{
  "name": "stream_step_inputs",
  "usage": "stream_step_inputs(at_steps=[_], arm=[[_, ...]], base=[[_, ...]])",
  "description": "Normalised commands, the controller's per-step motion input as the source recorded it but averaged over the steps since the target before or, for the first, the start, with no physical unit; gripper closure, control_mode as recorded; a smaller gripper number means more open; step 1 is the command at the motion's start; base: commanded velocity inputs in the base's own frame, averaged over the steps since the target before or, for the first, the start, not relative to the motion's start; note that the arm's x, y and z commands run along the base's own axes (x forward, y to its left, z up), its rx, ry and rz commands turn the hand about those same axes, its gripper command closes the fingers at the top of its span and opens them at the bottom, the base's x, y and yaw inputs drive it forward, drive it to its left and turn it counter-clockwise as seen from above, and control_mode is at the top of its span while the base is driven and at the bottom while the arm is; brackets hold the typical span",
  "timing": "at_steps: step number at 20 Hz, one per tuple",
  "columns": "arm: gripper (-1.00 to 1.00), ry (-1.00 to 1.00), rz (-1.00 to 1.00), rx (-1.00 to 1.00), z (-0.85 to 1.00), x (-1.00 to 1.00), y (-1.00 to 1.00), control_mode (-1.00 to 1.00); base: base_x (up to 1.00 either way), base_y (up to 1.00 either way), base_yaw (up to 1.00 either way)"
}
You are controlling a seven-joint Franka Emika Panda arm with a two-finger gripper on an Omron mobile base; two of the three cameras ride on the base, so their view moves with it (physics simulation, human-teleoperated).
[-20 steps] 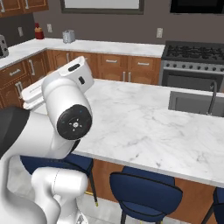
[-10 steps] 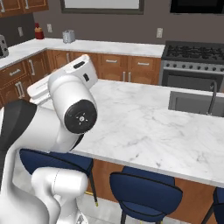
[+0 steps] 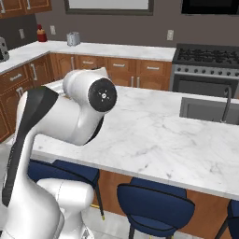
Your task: Retrieve the shaker from the cabinet and place it next the steak on a plate on the dining table.
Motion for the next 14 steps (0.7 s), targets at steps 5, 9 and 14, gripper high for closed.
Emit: stream_step_inputs(at_steps=[5, 9, 14], arm=[[1.00, 0.28, 0.13, 0.14, -0.28, 0.43, 0.00, -1.00], [1.00, 0.01, 0.08, 0.02, -0.23, 0.27, 0.00, -1.00], [1.00, -0.09, 0.00, -0.13, -0.30, 0.11, 0.00, -1.00]], base=[[0.00, 0.00, 0.00], [0.00, 0.00, 0.00], [0.00, 0.00, 0.00]])
